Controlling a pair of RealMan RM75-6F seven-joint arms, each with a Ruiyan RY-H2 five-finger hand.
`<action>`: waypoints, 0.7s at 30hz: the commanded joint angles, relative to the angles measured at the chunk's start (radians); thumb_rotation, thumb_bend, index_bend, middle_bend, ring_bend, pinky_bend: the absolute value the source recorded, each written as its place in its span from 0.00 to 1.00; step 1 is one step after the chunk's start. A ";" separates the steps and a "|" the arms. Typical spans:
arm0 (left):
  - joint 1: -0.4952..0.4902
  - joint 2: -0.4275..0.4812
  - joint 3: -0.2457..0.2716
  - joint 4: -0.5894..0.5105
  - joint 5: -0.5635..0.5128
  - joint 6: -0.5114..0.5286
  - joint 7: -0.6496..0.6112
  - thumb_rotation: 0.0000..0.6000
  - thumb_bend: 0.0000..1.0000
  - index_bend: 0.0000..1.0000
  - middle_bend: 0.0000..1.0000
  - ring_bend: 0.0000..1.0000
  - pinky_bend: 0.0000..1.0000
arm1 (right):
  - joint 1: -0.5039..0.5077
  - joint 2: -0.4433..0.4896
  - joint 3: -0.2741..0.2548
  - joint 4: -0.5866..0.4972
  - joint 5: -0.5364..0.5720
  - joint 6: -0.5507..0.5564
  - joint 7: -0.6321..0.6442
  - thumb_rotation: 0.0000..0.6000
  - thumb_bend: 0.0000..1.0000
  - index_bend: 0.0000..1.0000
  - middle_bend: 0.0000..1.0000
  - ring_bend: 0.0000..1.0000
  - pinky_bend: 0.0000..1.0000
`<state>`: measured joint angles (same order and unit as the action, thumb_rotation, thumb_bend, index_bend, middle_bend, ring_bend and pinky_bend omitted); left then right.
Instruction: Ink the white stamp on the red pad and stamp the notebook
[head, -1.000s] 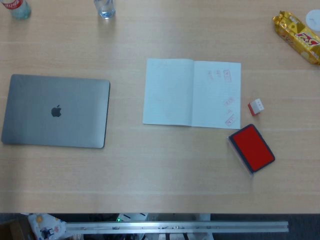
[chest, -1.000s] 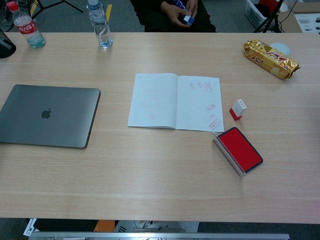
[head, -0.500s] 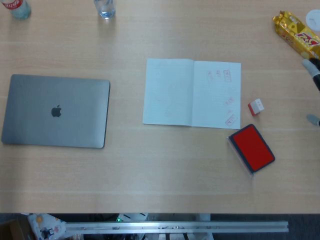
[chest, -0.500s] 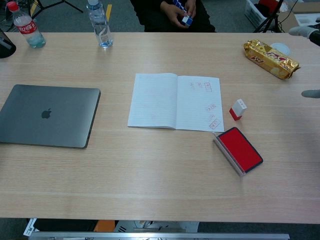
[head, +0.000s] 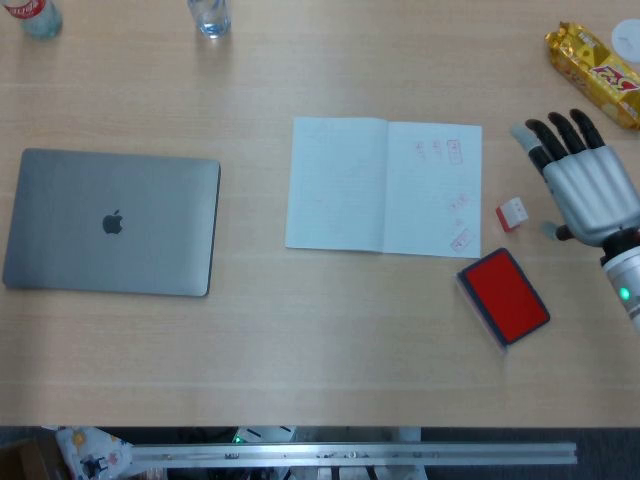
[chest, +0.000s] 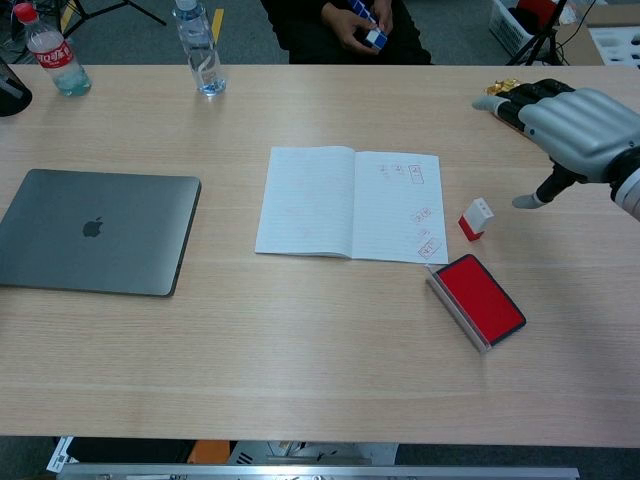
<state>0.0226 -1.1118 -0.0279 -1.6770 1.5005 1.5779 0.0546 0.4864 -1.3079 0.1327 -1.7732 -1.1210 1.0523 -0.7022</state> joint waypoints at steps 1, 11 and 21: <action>0.000 0.000 0.003 0.004 0.002 -0.003 -0.005 1.00 0.32 0.00 0.00 0.00 0.00 | 0.027 -0.063 -0.009 0.054 0.031 0.018 -0.053 1.00 0.02 0.06 0.12 0.00 0.04; -0.003 -0.001 0.007 0.015 0.010 -0.008 -0.021 1.00 0.32 0.00 0.00 0.00 0.00 | 0.067 -0.205 -0.020 0.195 0.070 0.038 -0.100 1.00 0.02 0.06 0.12 0.00 0.04; 0.001 0.004 0.011 0.025 0.008 -0.009 -0.038 1.00 0.32 0.00 0.00 0.00 0.00 | 0.093 -0.285 -0.026 0.280 0.104 0.037 -0.120 1.00 0.02 0.06 0.12 0.00 0.04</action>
<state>0.0239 -1.1080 -0.0170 -1.6518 1.5082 1.5686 0.0170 0.5768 -1.5880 0.1082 -1.4974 -1.0216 1.0908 -0.8191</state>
